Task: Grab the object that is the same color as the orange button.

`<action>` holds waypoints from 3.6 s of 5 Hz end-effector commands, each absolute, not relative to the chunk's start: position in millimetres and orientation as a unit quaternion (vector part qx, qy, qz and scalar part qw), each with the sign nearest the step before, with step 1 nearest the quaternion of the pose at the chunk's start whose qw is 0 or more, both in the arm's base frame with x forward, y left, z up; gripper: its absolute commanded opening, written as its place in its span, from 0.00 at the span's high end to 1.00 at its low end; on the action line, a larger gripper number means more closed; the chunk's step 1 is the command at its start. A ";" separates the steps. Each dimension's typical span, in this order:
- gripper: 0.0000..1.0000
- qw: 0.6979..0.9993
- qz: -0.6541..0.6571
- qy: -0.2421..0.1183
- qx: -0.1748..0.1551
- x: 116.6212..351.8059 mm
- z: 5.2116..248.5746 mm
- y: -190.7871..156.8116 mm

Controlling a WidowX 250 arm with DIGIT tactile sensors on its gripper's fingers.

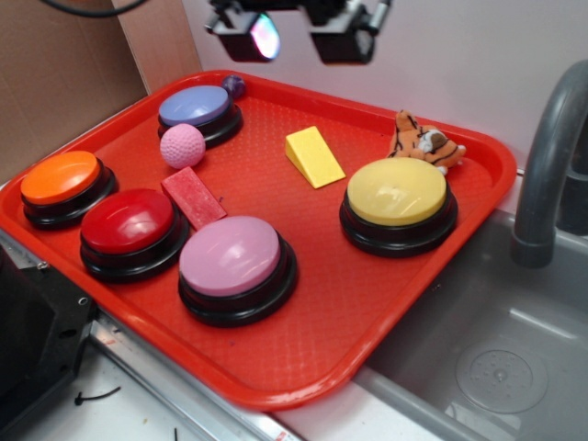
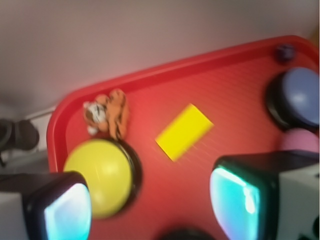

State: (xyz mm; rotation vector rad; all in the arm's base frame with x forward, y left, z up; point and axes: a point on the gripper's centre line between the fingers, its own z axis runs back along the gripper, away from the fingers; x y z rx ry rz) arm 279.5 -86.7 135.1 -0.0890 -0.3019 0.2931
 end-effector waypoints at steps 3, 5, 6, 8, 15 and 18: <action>0.00 0.977 0.127 -0.157 -0.074 362.3 85.0 -100.6; 0.00 0.979 0.104 -0.123 -0.125 370.1 64.5 -108.9; 0.00 0.979 0.095 -0.115 -0.136 367.5 62.1 -114.0; 0.00 0.986 0.089 -0.100 -0.100 367.3 41.1 -116.1; 1.00 0.991 0.088 -0.103 0.005 352.4 125.7 -86.4; 1.00 0.982 0.146 -0.109 0.045 273.3 224.5 -39.0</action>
